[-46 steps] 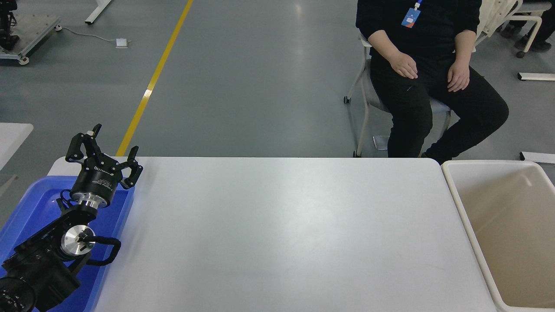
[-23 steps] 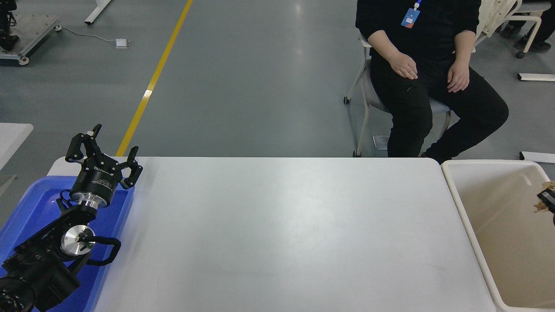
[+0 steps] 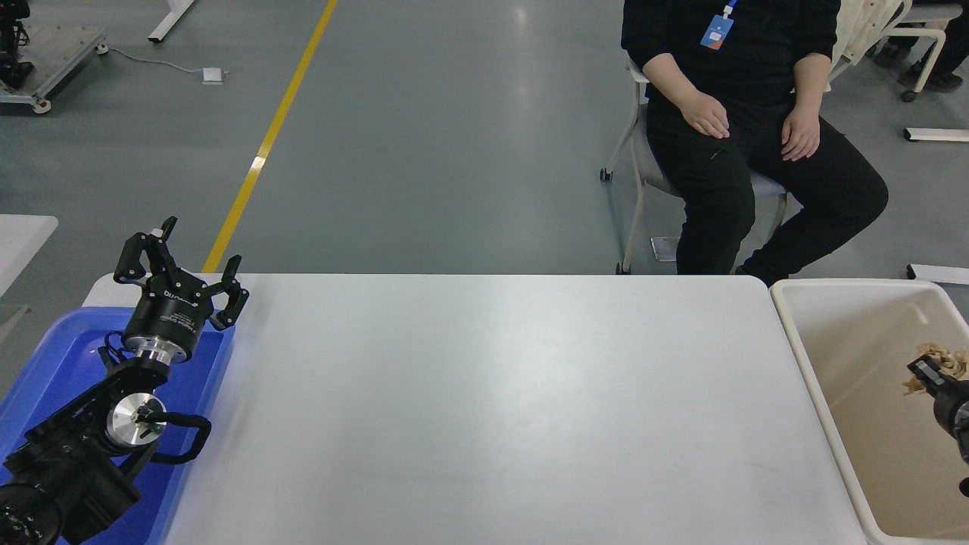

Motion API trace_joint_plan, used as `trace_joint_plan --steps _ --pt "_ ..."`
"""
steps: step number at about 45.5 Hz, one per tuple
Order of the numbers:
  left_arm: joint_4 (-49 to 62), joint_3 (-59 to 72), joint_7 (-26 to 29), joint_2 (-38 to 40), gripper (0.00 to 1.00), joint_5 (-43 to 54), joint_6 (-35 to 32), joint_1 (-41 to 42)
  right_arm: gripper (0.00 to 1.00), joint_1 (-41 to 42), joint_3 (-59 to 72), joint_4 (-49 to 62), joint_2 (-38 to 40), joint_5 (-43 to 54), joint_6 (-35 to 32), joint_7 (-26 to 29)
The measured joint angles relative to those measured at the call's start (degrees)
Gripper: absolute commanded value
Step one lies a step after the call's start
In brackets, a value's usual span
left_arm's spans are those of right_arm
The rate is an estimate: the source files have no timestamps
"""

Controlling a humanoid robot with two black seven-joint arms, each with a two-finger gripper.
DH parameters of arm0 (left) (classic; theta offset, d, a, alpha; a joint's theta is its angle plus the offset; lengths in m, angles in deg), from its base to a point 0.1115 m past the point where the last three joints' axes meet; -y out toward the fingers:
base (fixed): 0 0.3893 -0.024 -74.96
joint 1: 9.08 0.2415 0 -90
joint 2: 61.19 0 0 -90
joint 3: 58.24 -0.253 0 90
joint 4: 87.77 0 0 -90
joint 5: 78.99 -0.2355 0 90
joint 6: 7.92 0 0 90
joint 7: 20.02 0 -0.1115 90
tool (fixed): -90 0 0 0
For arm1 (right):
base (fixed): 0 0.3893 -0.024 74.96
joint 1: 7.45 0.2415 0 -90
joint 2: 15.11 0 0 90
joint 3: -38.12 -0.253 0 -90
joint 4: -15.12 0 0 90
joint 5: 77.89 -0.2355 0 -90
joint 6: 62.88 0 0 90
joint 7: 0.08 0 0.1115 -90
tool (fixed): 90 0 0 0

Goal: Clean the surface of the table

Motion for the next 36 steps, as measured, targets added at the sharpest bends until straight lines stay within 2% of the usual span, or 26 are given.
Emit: trace_joint_plan --steps 12,17,21,22,36 --pt "0.0 0.0 0.0 -0.01 1.0 0.0 0.0 0.0 0.0 -0.93 0.56 -0.05 -1.03 -0.08 0.67 0.0" --pt "0.0 0.0 0.0 -0.01 1.0 0.0 0.0 0.0 0.29 -1.07 0.63 -0.05 -1.18 -0.09 0.86 0.0" --pt "0.0 0.0 0.0 -0.01 1.0 0.0 0.0 0.0 0.88 -1.14 0.68 -0.05 -1.27 -0.14 1.16 0.0" --pt "0.0 0.0 0.0 -0.01 1.0 0.0 0.0 0.0 0.95 -1.16 0.69 -0.05 -1.29 -0.14 1.33 0.0" --pt "-0.01 0.0 0.0 -0.01 1.0 0.0 0.0 0.0 0.98 -0.32 0.17 -0.1 -1.01 -0.92 3.64 0.0"
